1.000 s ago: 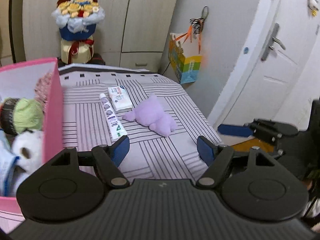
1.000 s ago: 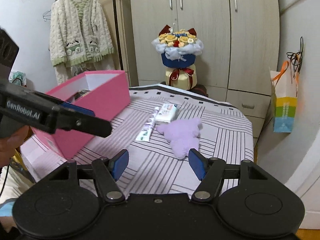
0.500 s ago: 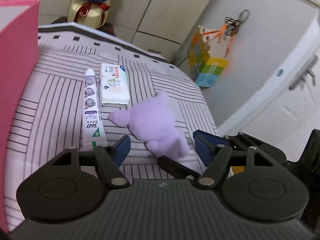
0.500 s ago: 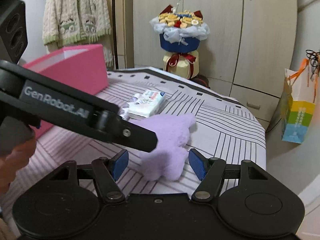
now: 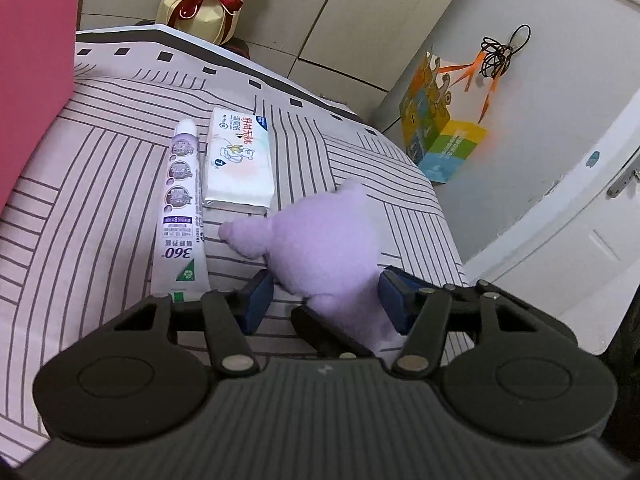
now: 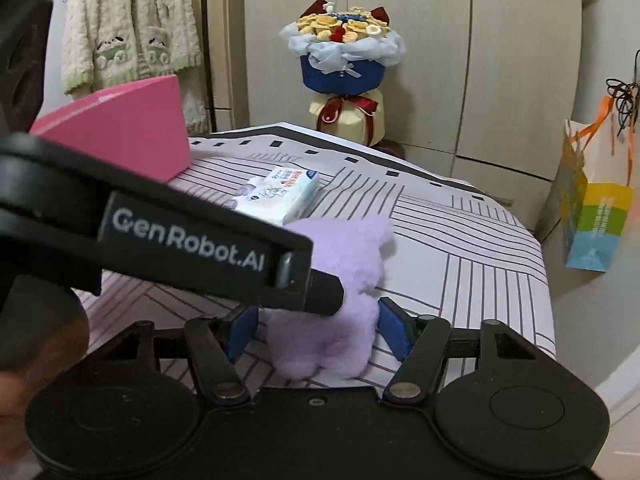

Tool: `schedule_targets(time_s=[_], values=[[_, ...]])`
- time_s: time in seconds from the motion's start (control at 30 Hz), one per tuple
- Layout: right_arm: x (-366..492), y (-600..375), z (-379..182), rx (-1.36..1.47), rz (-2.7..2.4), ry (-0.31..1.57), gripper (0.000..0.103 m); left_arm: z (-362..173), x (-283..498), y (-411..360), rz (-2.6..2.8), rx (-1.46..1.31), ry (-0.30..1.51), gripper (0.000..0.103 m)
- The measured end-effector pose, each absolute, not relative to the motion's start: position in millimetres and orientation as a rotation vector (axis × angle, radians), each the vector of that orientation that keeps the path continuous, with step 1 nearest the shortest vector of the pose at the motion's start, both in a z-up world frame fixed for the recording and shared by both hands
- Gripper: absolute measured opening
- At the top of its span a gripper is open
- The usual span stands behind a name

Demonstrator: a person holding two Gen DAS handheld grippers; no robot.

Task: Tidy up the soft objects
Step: 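Reach the left tool to the lilac teddy plush and close on it, then lift the lilac plush with the left tool and release it into the pink box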

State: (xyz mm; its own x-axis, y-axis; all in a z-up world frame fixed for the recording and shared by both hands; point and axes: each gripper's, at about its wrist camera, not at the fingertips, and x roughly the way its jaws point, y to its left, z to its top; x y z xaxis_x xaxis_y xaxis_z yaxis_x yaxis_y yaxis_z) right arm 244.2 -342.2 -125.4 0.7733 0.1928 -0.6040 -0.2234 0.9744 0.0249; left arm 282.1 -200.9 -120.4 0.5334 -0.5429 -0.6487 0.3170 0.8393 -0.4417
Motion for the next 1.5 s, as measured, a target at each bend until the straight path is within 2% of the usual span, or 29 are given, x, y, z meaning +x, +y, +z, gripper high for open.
schedule_targets(time_s=[0.23,0.33,1.0,1.5], values=[[243,-350,-128,0.049,0.205,0.653,0.054,-123,277,-205,-0.547,-0.285,0.86,0.04],[239,-348,-126,0.07,0.186,0.654,0.052,-119,270,-210,-0.564,-0.217,0.843,0.037],[156,-314,-110,0.175,0.148,0.738,0.052,-98,195,-176,-0.607,-0.118,0.944,0.037],[88,-250,-65,-0.04,0.212,0.768,0.052,-66,126,-116,-0.71,-0.08,0.964,0.037]])
